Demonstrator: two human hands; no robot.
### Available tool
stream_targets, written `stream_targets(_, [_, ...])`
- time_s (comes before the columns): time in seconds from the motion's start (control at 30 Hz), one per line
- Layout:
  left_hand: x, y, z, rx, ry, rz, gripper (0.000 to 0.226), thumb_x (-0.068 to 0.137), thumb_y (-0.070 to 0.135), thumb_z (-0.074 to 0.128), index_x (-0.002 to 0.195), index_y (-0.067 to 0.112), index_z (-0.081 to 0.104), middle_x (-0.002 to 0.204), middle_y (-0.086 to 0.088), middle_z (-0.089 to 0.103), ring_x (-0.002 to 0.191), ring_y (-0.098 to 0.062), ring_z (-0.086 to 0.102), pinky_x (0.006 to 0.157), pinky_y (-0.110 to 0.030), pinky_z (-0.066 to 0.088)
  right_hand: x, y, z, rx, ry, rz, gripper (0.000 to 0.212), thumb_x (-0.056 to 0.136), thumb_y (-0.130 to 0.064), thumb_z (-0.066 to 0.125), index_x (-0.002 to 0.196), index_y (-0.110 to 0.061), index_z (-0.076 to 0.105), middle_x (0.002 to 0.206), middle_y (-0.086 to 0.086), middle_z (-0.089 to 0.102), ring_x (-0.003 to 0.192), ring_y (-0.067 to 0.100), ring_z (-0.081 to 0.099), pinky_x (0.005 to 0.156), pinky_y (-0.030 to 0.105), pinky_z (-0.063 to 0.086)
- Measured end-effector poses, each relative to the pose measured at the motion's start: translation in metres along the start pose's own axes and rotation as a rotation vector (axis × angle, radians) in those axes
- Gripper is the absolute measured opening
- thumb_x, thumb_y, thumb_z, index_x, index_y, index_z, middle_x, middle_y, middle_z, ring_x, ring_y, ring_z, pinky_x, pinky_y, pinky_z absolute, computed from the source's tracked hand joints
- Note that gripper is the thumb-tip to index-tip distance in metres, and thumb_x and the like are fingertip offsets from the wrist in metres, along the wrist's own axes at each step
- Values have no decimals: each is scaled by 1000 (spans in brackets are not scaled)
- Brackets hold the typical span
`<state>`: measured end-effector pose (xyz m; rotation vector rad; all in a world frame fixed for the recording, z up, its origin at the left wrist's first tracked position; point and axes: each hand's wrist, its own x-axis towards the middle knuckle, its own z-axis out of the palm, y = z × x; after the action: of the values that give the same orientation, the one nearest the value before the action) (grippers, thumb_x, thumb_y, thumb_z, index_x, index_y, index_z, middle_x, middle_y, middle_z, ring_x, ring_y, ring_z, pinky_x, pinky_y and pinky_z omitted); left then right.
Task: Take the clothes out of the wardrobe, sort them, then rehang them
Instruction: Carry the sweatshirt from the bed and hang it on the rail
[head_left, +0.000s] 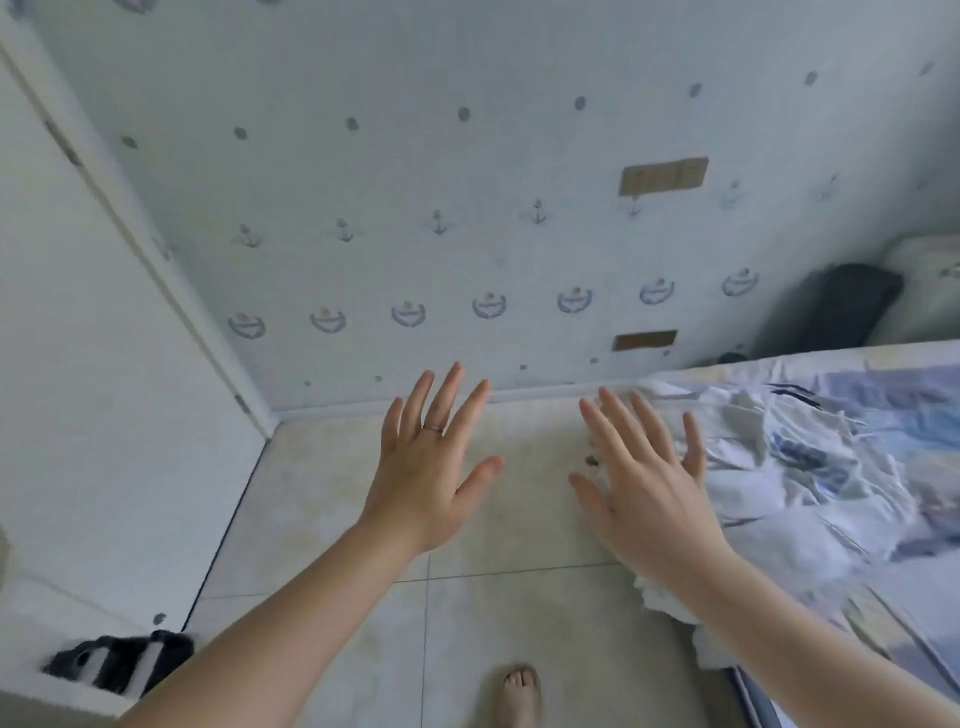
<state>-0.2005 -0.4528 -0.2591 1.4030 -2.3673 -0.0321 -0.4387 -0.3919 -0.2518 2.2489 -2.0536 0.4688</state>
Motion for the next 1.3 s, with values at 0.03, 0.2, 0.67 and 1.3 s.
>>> stream_targets(0.03, [15,9,18,-28,-31,28,69,97,63,28,157,39,7,167,10,-8,153,-16,-14,122,-53,4,-6,19,7,-15,-26,57,69,93,-59,25,155,-30,15,163,-4,15,151,23,8,118,58,-3])
stream_targets(0.2, [108,63,101,-137,-179,165,73,93,69,24,158,40,6,167,12,-10,152,-13,-17,121,-46,-2,-26,109,25,-95,-85,332,70,94,-61,25,154,-35,2,164,-7,5,151,21,-4,116,57,-11])
stream_targets(0.67, [298,196,268,-242,-592,558,72,94,68,26,156,45,-1,164,17,-16,148,-8,-25,119,-41,-13,-15,265,60,-133,-103,1012,70,96,-61,31,155,-37,0,164,-12,3,151,18,-3,111,49,-24])
stream_targets(1.3, [450,342,442,-106,-864,576,67,97,64,30,156,41,8,167,10,0,152,-15,-10,121,-46,2,12,517,124,-38,-339,1158,68,95,-63,21,154,-38,-3,164,-13,2,151,19,-2,112,56,-19])
